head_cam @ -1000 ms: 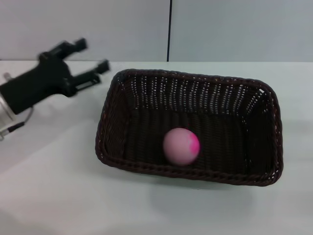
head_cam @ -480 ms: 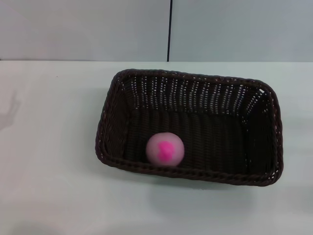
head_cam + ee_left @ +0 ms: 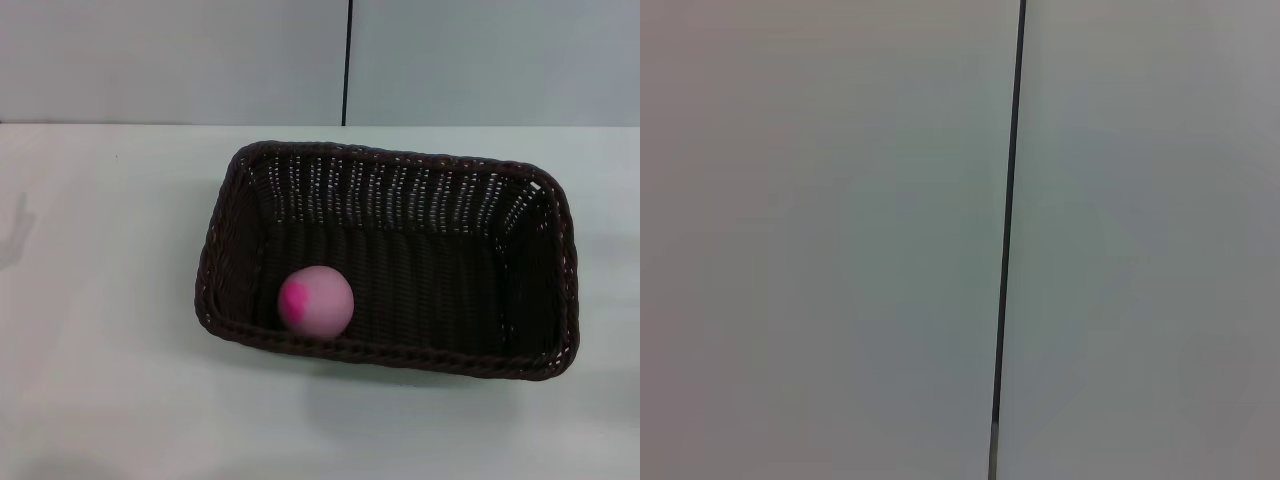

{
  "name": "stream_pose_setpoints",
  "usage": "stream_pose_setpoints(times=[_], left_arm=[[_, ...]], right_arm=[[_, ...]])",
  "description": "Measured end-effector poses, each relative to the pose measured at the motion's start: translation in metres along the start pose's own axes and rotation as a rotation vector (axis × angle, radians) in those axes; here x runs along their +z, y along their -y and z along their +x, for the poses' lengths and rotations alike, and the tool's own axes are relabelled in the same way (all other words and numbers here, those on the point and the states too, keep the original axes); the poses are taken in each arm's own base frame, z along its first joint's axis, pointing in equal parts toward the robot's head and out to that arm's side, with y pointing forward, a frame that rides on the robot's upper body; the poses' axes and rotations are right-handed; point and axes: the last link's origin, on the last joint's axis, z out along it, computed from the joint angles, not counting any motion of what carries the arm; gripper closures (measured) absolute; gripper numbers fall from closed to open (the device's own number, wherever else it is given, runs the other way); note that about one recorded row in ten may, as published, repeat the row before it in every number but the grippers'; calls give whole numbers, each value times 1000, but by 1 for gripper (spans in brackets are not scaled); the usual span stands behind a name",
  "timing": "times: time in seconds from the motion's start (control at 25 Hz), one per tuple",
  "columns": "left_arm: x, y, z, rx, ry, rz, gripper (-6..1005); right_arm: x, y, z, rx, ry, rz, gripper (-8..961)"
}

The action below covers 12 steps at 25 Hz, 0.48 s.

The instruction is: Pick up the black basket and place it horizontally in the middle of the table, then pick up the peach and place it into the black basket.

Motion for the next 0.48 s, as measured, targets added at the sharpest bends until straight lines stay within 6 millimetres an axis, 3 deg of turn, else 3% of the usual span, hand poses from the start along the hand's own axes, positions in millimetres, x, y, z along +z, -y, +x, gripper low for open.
stream_pose_setpoints(times=[0.48], left_arm=[[2,-8,5,54,-42,-20,140]], right_arm=[[7,-5,-1,-3,11,-31,250]])
